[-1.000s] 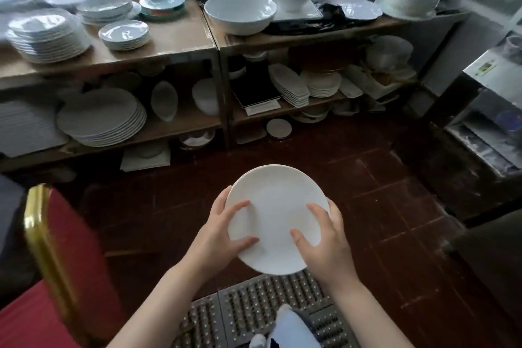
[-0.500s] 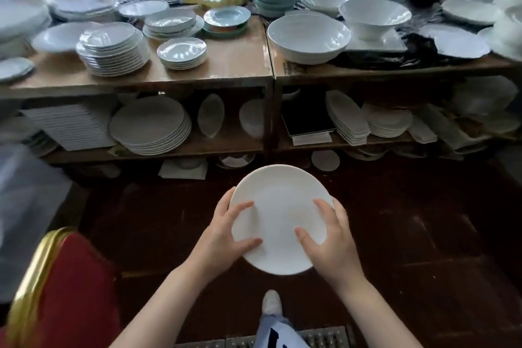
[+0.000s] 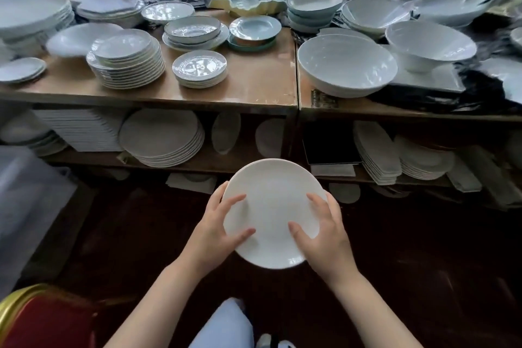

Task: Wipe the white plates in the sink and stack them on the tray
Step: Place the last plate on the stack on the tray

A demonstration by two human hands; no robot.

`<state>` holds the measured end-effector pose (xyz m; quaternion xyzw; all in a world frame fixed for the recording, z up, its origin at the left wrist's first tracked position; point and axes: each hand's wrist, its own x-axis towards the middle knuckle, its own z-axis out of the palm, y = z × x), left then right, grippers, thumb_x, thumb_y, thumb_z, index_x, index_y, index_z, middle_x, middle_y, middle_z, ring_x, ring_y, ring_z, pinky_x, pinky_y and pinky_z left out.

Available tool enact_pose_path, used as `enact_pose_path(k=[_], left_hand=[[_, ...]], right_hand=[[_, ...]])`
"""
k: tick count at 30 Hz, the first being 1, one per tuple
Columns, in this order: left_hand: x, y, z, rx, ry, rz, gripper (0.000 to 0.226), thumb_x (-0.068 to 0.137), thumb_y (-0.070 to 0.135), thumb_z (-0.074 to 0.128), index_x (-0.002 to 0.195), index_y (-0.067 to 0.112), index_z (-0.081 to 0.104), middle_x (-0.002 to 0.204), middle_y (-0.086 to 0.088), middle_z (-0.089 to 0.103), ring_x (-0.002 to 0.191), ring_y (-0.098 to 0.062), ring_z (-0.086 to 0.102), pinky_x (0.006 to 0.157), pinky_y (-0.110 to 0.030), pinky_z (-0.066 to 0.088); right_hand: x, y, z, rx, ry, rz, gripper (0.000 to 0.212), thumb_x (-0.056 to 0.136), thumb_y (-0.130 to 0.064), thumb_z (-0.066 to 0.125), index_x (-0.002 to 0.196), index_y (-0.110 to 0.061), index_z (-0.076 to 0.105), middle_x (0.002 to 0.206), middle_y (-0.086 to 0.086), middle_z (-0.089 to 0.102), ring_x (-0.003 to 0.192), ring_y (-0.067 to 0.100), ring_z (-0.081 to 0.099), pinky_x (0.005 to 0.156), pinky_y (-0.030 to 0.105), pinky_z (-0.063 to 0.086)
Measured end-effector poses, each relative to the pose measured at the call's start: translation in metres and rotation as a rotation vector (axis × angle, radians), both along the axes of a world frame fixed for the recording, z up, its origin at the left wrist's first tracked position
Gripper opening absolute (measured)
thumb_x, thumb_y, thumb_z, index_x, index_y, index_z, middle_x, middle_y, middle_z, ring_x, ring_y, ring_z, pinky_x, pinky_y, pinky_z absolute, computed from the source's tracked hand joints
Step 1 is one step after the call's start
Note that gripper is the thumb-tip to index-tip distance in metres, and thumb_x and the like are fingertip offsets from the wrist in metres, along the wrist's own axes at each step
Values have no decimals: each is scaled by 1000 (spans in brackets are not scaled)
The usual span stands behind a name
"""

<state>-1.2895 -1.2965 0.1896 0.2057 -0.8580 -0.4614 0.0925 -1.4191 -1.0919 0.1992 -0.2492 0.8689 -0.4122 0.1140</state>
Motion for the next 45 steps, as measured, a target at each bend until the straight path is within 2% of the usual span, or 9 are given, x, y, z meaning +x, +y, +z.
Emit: enact_pose_path(k=[3, 7, 10, 14, 19, 23, 28, 34, 45], left_hand=[[-25, -21, -4, -10, 7, 10, 67, 79, 31, 83, 136, 43, 48, 160, 15, 17, 134, 28, 9, 106, -5, 17], [-58, -49, -12, -2, 10, 4, 65, 80, 29, 82, 132, 48, 47, 160, 16, 18, 135, 26, 11, 110, -10, 20], [-89, -80, -13, -2, 1, -10, 63, 82, 26, 81, 128, 52, 46, 157, 20, 17, 129, 33, 10, 102, -2, 18], [-135, -127, -10, -25, -29, -14, 60, 84, 26, 79, 130, 48, 46, 154, 26, 15, 125, 36, 9, 99, -4, 21], [-187, -193, -9, -40, -53, -25, 60, 85, 25, 78, 128, 50, 45, 156, 22, 15, 124, 37, 10, 95, 6, 19], [-226, -237, -10, -46, -67, -35, 58, 84, 33, 78, 127, 51, 45, 159, 18, 17, 125, 35, 14, 88, 9, 21], [-274, -274, -11, -50, -79, -53, 61, 71, 68, 59, 128, 52, 44, 160, 19, 16, 126, 34, 13, 92, 5, 20], [-325, -297, -12, -9, -80, -26, 63, 76, 73, 47, 132, 46, 47, 158, 24, 13, 120, 39, 13, 82, 11, 24], [-403, -320, -18, 72, -81, 43, 59, 77, 73, 45, 130, 47, 48, 157, 25, 13, 118, 41, 12, 81, 10, 28]], right_hand=[[-25, -22, -3, -8, -11, 1, 67, 83, -31, 75, 143, -25, 43, 155, -3, 24, 137, 10, 31, 100, 20, 29], [-58, -50, -11, 6, -31, -5, 70, 83, -32, 75, 144, -25, 41, 155, -2, 25, 137, 15, 35, 101, 23, 31], [-86, -79, -15, 13, -44, -15, 71, 84, -34, 74, 146, -27, 39, 157, -3, 22, 140, 16, 32, 102, 23, 30], [-130, -125, -14, 27, -67, -13, 71, 86, -34, 73, 148, -27, 37, 159, -3, 19, 142, 15, 27, 102, 22, 27], [-179, -189, -16, 17, -87, -23, 74, 86, -36, 72, 149, -28, 35, 159, -3, 18, 144, 12, 23, 103, 20, 25], [-219, -231, -22, 19, -99, -36, 74, 85, -38, 72, 149, -30, 35, 159, -3, 20, 143, 16, 27, 106, 28, 33], [-263, -268, -26, 23, -105, -59, 73, 85, -37, 73, 148, -30, 36, 158, -3, 21, 143, 14, 26, 105, 24, 29], [-315, -294, -29, 47, -100, -58, 73, 85, -39, 73, 148, -33, 36, 159, -5, 20, 143, 13, 26, 108, 27, 31], [-407, -329, -38, 81, -105, 35, 73, 86, -41, 71, 149, -33, 34, 160, -6, 16, 143, 12, 24, 108, 23, 25]])
